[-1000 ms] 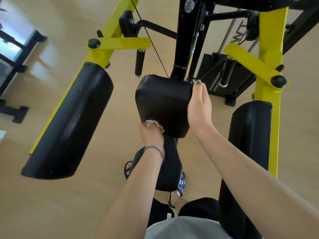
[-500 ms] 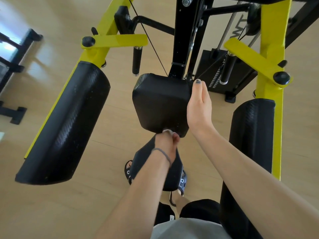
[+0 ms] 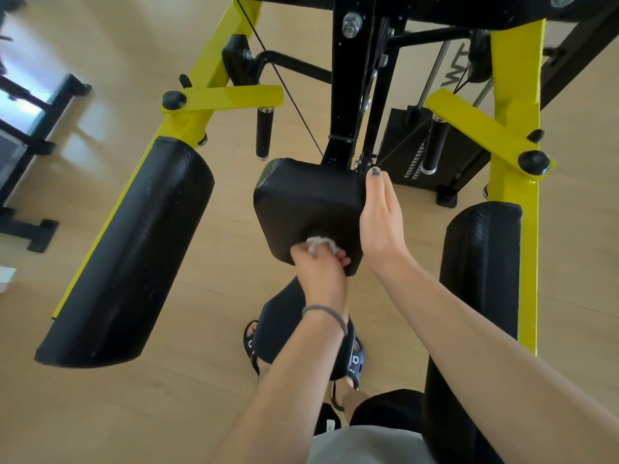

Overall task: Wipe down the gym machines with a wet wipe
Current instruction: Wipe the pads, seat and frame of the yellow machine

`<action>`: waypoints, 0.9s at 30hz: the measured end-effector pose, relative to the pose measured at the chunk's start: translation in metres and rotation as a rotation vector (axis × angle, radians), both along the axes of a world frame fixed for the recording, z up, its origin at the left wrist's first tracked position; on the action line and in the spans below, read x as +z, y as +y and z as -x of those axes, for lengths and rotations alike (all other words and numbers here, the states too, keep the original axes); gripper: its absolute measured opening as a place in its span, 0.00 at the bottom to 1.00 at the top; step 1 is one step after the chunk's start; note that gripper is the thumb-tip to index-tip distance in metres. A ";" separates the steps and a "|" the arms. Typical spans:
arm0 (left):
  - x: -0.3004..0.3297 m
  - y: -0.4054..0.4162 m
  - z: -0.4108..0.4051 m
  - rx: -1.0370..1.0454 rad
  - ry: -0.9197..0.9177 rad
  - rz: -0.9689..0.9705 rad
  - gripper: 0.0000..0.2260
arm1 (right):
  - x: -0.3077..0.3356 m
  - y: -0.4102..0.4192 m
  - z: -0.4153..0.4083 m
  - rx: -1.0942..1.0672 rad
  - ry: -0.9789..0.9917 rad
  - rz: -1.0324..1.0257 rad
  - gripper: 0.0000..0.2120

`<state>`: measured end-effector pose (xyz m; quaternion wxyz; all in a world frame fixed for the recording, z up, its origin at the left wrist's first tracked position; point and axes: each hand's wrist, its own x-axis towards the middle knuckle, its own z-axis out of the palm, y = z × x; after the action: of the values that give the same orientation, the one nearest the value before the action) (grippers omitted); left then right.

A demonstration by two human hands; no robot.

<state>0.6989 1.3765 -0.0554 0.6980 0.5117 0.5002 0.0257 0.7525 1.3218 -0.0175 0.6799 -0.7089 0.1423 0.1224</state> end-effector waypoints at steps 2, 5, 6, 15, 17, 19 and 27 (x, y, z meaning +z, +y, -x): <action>0.024 -0.016 0.004 -0.107 -0.160 -0.183 0.04 | 0.004 0.000 -0.001 -0.024 0.053 -0.077 0.23; 0.022 -0.022 0.009 -0.182 -0.228 -0.386 0.02 | 0.001 -0.007 -0.004 0.012 0.138 -0.115 0.20; 0.018 -0.019 0.011 -0.185 -0.202 -0.375 0.02 | 0.003 -0.009 -0.003 0.027 0.142 -0.126 0.17; 0.028 -0.017 0.010 -0.185 -0.298 -0.431 0.01 | 0.004 -0.019 -0.008 0.078 0.228 -0.247 0.25; 0.030 -0.016 0.011 -0.217 -0.325 -0.519 0.02 | 0.003 -0.023 -0.010 0.088 0.201 -0.217 0.24; 0.022 -0.008 0.011 -0.168 -0.271 -0.456 0.02 | 0.002 -0.024 -0.010 0.098 0.197 -0.191 0.24; 0.047 -0.008 0.001 -0.212 -0.388 -0.658 0.04 | 0.008 -0.022 -0.009 0.090 0.216 -0.207 0.25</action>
<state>0.6976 1.3687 -0.0079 0.5770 0.7425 0.2687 0.2087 0.7614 1.3001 -0.0092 0.7237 -0.6235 0.1694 0.2424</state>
